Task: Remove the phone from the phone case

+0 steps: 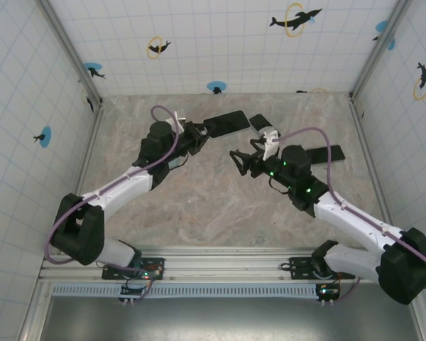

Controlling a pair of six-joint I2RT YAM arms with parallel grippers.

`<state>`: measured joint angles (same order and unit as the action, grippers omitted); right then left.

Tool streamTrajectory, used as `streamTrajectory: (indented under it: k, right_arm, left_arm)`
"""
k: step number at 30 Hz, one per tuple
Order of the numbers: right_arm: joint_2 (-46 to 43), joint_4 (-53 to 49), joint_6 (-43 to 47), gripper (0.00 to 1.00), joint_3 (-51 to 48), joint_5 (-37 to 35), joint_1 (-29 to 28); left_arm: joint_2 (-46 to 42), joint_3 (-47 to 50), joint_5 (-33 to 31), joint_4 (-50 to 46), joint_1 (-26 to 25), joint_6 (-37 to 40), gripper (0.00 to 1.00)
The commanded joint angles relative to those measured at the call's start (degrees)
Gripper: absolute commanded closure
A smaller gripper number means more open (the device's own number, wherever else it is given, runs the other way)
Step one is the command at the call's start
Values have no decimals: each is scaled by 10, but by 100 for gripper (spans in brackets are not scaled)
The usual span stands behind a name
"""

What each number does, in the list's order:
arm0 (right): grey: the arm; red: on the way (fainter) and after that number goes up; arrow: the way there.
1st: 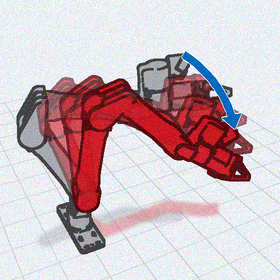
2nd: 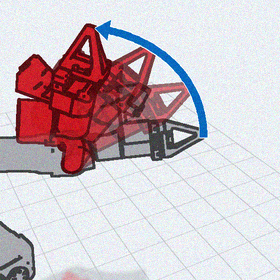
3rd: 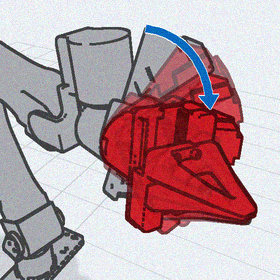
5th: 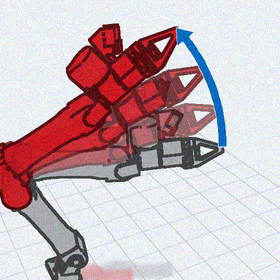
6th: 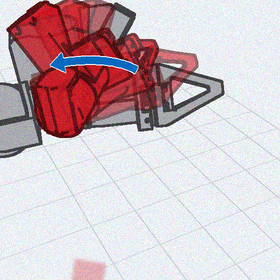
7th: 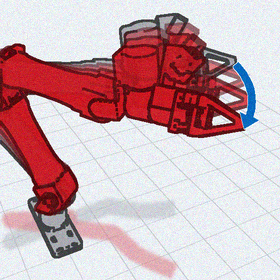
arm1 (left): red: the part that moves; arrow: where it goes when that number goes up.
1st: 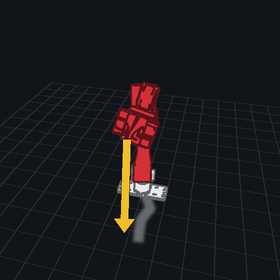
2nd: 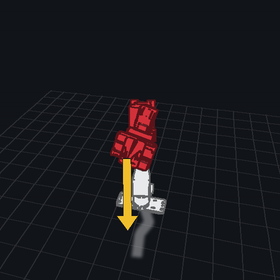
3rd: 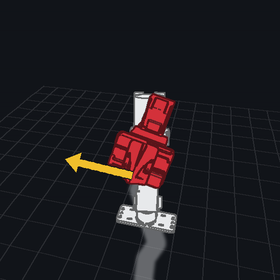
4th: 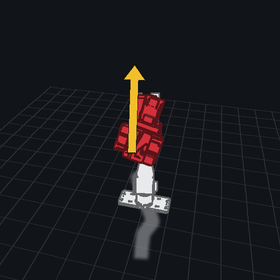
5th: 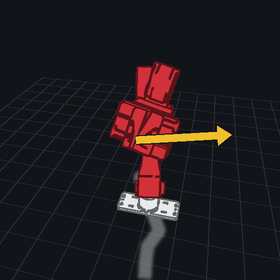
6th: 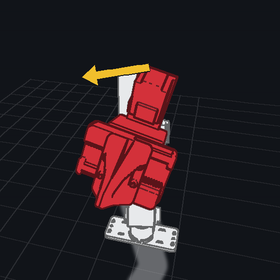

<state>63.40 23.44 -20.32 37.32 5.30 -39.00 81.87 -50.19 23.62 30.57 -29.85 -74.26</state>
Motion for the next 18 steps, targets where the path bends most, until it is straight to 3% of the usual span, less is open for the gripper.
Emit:
streamTrajectory:
  k: [1,4,8,11,18]
  right_arm:
    - [7,169,-271,10,-37,-108,-27]
    - [18,209,-349,12,-51,-186,-57]
    - [45,266,-413,13,-53,-226,-80]
    - [65,281,-473,20,-51,-265,-91]
    - [123,315,-513,35,1,-276,-103]
  left_arm:
    - [-31,15,-56,95,-18,-44,97]
    - [-41,24,-81,107,-33,-49,97]
    - [-48,30,-103,110,-51,-48,97]
    - [-49,37,-113,130,-64,-60,97]
    - [-50,30,-118,137,-80,-63,97]
